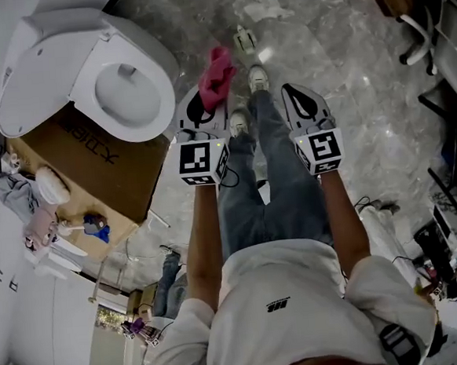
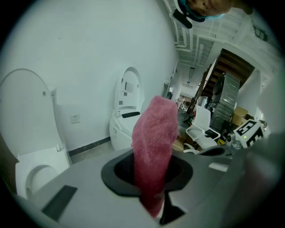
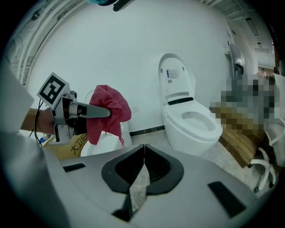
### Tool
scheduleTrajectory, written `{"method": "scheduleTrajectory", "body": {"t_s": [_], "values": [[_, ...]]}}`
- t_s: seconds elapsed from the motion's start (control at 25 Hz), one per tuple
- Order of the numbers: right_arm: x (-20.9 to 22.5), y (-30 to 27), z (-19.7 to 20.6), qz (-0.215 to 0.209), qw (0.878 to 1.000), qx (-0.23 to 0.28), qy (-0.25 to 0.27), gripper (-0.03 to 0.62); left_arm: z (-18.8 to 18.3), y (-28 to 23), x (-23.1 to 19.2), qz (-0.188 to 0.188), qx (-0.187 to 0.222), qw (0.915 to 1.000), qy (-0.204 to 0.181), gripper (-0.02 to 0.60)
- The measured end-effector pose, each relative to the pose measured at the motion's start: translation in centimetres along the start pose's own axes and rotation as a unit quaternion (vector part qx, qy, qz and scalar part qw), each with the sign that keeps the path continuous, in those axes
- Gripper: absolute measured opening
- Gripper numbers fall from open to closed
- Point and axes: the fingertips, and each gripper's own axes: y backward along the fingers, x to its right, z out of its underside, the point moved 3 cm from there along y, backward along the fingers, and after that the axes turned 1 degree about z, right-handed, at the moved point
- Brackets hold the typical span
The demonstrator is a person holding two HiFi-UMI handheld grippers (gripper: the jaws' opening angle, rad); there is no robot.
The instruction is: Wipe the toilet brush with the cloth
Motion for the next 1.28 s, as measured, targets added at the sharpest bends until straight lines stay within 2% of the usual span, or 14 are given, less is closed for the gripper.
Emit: {"method": "scheduleTrajectory", "body": {"t_s": [0.2,0.52,1.0,1.28], "values": [[2.4,-4.7,3.6,-0.013,0.999,-0.026,0.013,-0.003,4.3,-4.2,-1.6,-0.017,-0.021,0.9994,0.022,0.086],[5.0,-10.9,8.8,-0.019,0.999,-0.047,0.015,-0.002,10.7,-9.2,-3.8,-0.017,-0.050,0.9980,0.034,0.086],[8.5,-19.1,19.4,-0.035,0.996,-0.073,0.038,0.008,21.4,-16.1,-6.5,-0.021,-0.068,0.9959,0.055,0.087],[8.9,-22.0,23.1,-0.051,0.995,-0.072,0.052,0.029,25.2,-18.3,-7.0,-0.010,-0.067,0.9968,0.042,0.086]]}}
